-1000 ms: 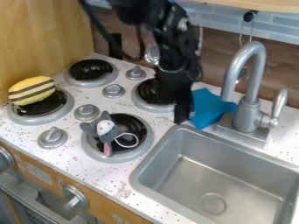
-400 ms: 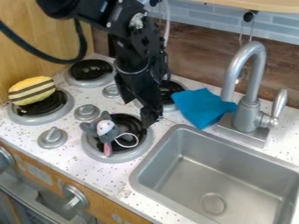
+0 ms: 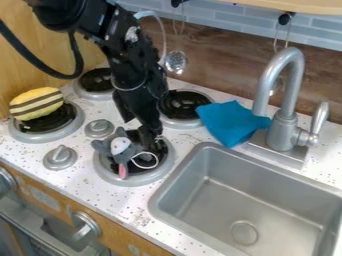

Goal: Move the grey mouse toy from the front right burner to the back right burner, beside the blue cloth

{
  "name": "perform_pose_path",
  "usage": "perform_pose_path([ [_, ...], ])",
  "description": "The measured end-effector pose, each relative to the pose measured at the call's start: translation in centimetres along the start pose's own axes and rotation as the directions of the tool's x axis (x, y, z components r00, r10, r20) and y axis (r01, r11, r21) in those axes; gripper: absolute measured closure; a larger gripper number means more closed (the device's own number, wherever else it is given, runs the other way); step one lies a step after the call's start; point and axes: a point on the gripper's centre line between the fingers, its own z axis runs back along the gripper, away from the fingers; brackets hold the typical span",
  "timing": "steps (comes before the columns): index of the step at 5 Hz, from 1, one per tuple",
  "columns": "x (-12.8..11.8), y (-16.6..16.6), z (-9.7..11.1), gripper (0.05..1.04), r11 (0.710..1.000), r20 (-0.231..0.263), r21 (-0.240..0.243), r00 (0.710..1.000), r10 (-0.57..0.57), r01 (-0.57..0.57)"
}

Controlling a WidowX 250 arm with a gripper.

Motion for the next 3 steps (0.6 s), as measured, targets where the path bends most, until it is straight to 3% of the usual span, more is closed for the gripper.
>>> perform_pose_path([
  [1, -0.5, 1.8, -1.7, 0.083, 1.0, 0.003, -0.017, 1.0, 0.007, -0.007],
  [2, -0.4, 2.9, -3.7, 0.083, 0.998, -0.024, -0.056, 1.0, -0.014, 0.012],
  [3, -0.6, 3.4, -4.4, 0.083, 0.998, -0.051, -0.064, 0.998, -0.021, 0.018],
])
